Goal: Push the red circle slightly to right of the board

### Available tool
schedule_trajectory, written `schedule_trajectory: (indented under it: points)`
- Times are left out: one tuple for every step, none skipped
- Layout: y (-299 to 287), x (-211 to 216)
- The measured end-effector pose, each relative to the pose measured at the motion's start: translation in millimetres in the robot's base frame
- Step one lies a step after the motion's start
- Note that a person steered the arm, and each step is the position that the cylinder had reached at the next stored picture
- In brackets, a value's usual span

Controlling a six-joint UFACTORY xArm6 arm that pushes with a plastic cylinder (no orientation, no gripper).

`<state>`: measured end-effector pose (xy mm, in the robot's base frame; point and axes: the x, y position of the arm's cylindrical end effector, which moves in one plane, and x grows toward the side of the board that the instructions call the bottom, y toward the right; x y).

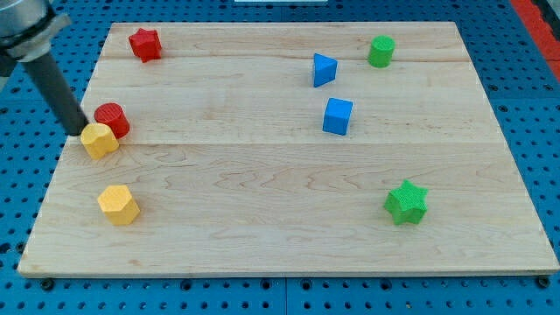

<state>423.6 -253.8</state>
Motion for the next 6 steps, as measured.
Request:
schedule_trajectory:
  points:
    - [25.4,-1.7]
    - [19.8,18.4]
    - [37.3,52.4]
    - [39.3,45.6]
    - [37.7,9.2]
    - [87.0,9.2]
